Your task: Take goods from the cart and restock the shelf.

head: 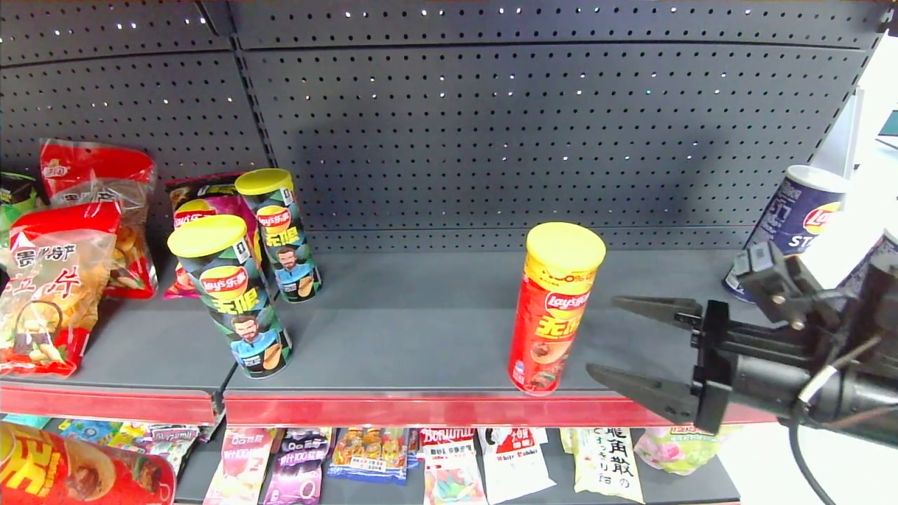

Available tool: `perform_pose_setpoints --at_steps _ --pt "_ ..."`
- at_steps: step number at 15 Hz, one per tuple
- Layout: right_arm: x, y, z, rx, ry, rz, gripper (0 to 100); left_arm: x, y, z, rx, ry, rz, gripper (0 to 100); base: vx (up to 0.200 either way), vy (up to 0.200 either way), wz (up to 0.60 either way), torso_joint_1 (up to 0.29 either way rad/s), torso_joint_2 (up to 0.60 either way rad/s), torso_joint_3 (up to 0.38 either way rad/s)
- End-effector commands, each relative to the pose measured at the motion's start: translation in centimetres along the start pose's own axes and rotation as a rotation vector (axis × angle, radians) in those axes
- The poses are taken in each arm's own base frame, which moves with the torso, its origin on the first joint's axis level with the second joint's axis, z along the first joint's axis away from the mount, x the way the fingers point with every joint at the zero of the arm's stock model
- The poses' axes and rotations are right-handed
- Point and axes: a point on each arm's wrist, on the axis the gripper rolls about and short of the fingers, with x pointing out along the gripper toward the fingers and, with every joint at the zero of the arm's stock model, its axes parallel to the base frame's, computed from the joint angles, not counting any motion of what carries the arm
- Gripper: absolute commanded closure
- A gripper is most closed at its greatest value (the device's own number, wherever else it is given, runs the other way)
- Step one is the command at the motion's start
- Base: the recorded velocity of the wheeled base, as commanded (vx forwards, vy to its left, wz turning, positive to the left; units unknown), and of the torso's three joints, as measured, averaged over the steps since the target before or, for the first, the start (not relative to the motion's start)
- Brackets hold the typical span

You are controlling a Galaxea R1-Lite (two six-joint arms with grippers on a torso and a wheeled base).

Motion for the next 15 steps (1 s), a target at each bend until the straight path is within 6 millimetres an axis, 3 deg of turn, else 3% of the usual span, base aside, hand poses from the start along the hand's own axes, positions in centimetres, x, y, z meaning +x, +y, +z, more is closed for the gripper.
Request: perform_pose_setpoints --at_steps 1,5,8,10,11,14,15 --pt "-4.8 2.7 0.0 -0.040 -0.068 -0.083 0 0.0 0.0 0.0 -0.001 0.002 -0.004 100 0.000 0.000 0.00 0.000 0.00 0.000" --pt "-12.5 5.1 -1.4 -0.048 -0.110 -0.603 0 0.4 0.1 0.1 -0.005 0.011 -0.034 100 0.000 0.000 0.00 0.000 0.00 0.000" --pt "-16.3 8.5 -2.3 -0.012 -0.066 -0.791 0 0.5 0.1 0.1 -0.007 0.012 -0.063 100 0.000 0.000 0.00 0.000 0.00 0.000" --pt "-17.3 10.0 -3.1 0.020 -0.063 -0.831 0 0.5 0.1 0.1 -0.007 0.010 -0.068 100 0.000 0.000 0.00 0.000 0.00 0.000" --pt "-17.6 11.0 -5.3 0.063 -0.036 -0.952 0 0.6 0.1 -0.1 -0.011 0.015 -0.076 100 0.000 0.000 0.00 0.000 0.00 0.000" --pt "-17.2 12.1 -10.2 0.022 -0.035 -1.014 0 0.7 0.0 -0.1 -0.015 0.015 -0.125 100 0.000 0.000 0.00 0.000 0.00 0.000" --pt "-17.2 12.0 -10.2 0.032 -0.040 -1.014 0 0.6 -0.1 -0.1 -0.014 0.011 -0.131 100 0.000 0.000 0.00 0.000 0.00 0.000"
